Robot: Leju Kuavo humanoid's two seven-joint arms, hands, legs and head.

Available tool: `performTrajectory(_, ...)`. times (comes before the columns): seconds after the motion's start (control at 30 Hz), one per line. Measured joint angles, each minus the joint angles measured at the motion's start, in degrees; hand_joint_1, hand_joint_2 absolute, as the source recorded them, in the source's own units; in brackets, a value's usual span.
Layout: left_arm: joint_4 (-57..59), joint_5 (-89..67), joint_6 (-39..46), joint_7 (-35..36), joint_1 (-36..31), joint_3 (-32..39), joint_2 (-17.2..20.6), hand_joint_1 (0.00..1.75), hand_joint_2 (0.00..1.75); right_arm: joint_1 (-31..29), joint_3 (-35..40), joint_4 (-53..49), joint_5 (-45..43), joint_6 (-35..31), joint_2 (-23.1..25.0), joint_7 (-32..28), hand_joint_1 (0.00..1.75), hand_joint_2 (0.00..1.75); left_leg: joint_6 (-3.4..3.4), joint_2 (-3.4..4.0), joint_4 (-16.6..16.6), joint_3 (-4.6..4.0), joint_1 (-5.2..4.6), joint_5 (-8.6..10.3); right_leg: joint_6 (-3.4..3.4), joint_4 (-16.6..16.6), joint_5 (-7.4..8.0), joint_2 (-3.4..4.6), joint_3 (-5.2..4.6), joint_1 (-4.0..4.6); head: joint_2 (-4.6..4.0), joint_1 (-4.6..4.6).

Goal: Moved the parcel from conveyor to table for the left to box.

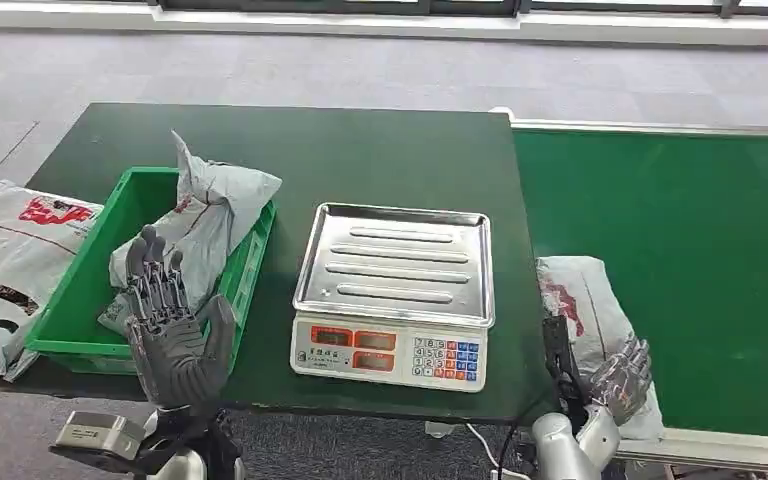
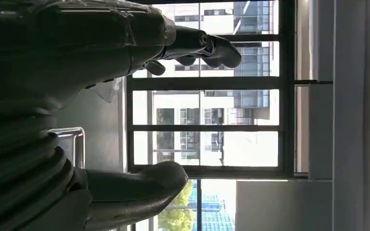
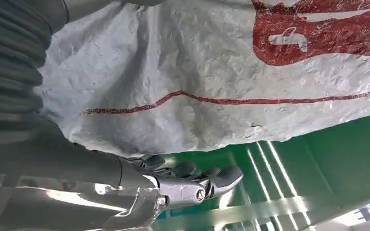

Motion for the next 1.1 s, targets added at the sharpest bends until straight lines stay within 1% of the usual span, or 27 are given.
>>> performTrajectory(0.17, 0.00, -0.02, 0.02, 0.00, 0.01, 0.00, 0.00, 0.00, 1.75, 0.01, 0.88, 0.64, -0.20, 0.00, -0.42, 0.92, 0.00, 1.75, 0.00, 0.00, 0.00, 0.01, 0.00, 0.00, 0.00, 0.00, 0.00, 0.00, 0.00, 0.01, 0.00, 0.02)
performTrajectory(0.3, 0.00, 0.00, 0.04, 0.00, 0.01, 0.00, 0.00, 0.00, 1.75, 0.22, 2.26, 0.72, 2.87, 2.04, -0.66, 6.20, 0.00, 1.75, 0.00, 0.01, 0.00, 0.03, 0.00, 0.00, 0.00, 0.00, 0.00, 0.01, 0.01, 0.01, 0.00, 0.00)
performTrajectory(0.33, 0.00, 0.02, 0.02, 0.00, 0.00, 0.00, 0.00, 0.00, 1.75, 0.31, 2.93, 0.72, 4.46, 3.15, -0.77, 8.67, 0.93, 1.75, 0.00, 0.01, 0.00, 0.04, 0.00, 0.00, 0.00, 0.00, 0.00, 0.01, 0.01, 0.01, 0.00, 0.00)
performTrajectory(0.37, 0.00, 0.09, -0.09, 0.00, 0.00, 0.00, 0.00, 0.00, 1.75, 0.37, 3.63, 0.74, 5.91, 4.44, -0.85, 10.98, 1.75, 1.75, 0.00, 0.01, 0.00, 0.05, 0.00, 0.00, 0.00, 0.00, 0.00, 0.01, 0.02, 0.01, 0.00, 0.00)
performTrajectory(0.4, 0.00, 0.11, -0.19, 0.00, 0.00, 0.00, 0.00, 0.00, 1.75, 0.40, 4.41, 0.74, 6.92, 5.39, -0.90, 12.72, 1.75, 1.75, 0.00, 0.01, 0.00, 0.06, 0.00, 0.00, 0.00, 0.00, 0.00, 0.01, 0.03, 0.01, 0.00, 0.00)
performTrajectory(0.47, 0.00, 0.11, -0.24, 0.00, 0.00, 0.00, 0.00, 0.00, 1.75, 0.62, 5.73, 0.72, 7.54, 6.21, -0.98, 14.25, 1.75, 1.75, 0.00, 0.01, 0.00, 0.09, 0.00, 0.00, 0.00, -0.01, -0.01, 0.01, 0.06, 0.02, 0.00, 0.00)
performTrajectory(0.8, -0.07, -0.48, -0.22, 0.00, 0.14, 0.50, -0.04, 0.00, 1.75, 1.18, 9.20, 0.70, 7.58, 6.88, -1.73, 15.43, 1.75, 1.75, 0.00, 0.01, 0.00, 0.10, 0.00, 0.01, -0.01, -0.01, 0.01, 0.02, 0.09, 0.02, 0.00, 0.00)
performTrajectory(0.93, -0.20, -0.66, -0.07, -0.02, 0.18, 0.59, -0.04, 0.00, 1.75, 1.36, 9.93, 0.50, 7.32, 6.18, -1.88, 15.41, 1.75, 1.75, -0.01, 0.01, 0.00, 0.10, 0.00, 0.01, -0.02, -0.01, 0.01, 0.02, 0.08, 0.04, 0.00, 0.00)
performTrajectory(1.03, -0.22, -0.70, 0.09, -0.02, 0.19, 0.63, -0.04, 0.00, 1.75, 2.28, 10.69, -1.18, 6.10, 3.32, -1.86, 14.82, 1.75, 1.75, -0.01, -0.06, 0.00, 0.06, 0.00, 0.01, -0.01, -0.01, 0.00, -0.03, 0.08, 0.04, 0.00, 0.00)
performTrajectory(1.1, -0.22, -0.70, 0.09, -0.02, 0.20, 0.66, -0.04, 0.00, 1.75, 2.70, 10.97, -1.86, 5.79, 2.73, -1.84, 14.69, 1.75, 1.75, -0.01, -0.06, 0.00, 0.03, 0.00, 0.00, -0.01, -0.01, -0.01, -0.04, 0.05, 0.04, 0.00, 0.00)
